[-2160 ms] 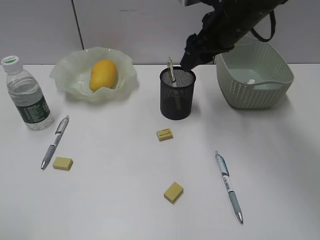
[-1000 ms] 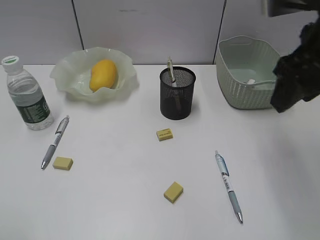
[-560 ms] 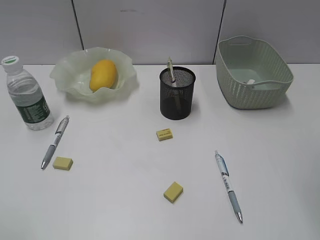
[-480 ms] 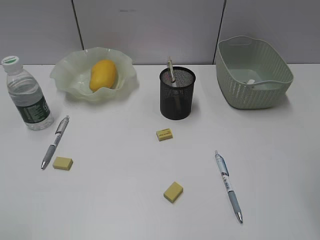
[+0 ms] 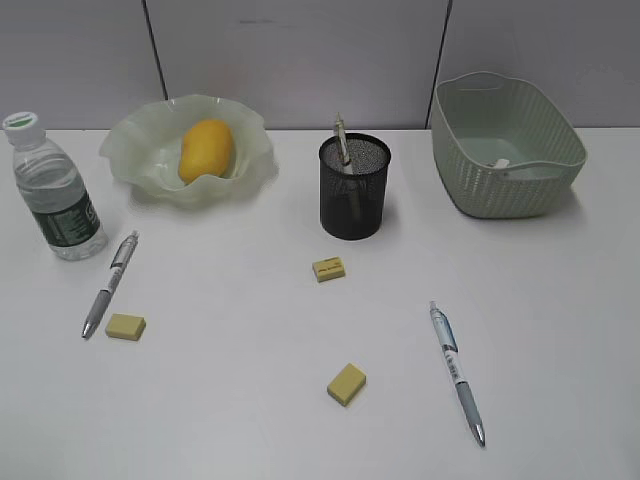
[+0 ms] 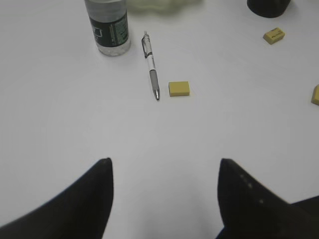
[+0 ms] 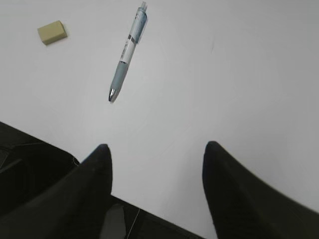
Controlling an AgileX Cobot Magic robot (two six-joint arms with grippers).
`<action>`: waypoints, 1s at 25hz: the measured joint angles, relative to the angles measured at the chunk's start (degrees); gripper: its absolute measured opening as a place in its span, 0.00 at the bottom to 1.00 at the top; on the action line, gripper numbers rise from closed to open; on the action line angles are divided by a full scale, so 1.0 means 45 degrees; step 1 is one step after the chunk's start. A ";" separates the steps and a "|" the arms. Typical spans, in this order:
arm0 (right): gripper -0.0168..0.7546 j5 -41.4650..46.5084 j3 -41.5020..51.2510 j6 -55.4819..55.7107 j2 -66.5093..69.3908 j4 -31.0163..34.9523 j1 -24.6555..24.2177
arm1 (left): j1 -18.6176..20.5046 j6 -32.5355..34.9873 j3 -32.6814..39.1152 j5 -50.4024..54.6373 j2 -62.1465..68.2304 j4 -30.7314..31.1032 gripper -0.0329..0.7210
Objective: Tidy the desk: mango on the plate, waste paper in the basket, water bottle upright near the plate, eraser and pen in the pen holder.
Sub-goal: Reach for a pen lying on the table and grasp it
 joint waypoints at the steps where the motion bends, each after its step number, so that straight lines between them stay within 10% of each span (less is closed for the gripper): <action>1: 0.62 -0.0041 0.0209 0.0000 -0.0215 0.0001 0.0000 | 0.0000 0.0000 0.0000 0.0000 0.0000 0.0000 0.70; 13: 0.62 -0.0417 0.0630 0.0000 -0.1210 -0.0008 0.0000 | 0.0000 0.0000 -0.0546 -0.0765 0.0910 0.0000 0.70; 25: 0.62 -0.0431 0.0630 0.0000 -0.1225 -0.0060 0.0000 | 0.0000 0.0000 -0.3592 -0.1520 0.7655 -0.0060 0.70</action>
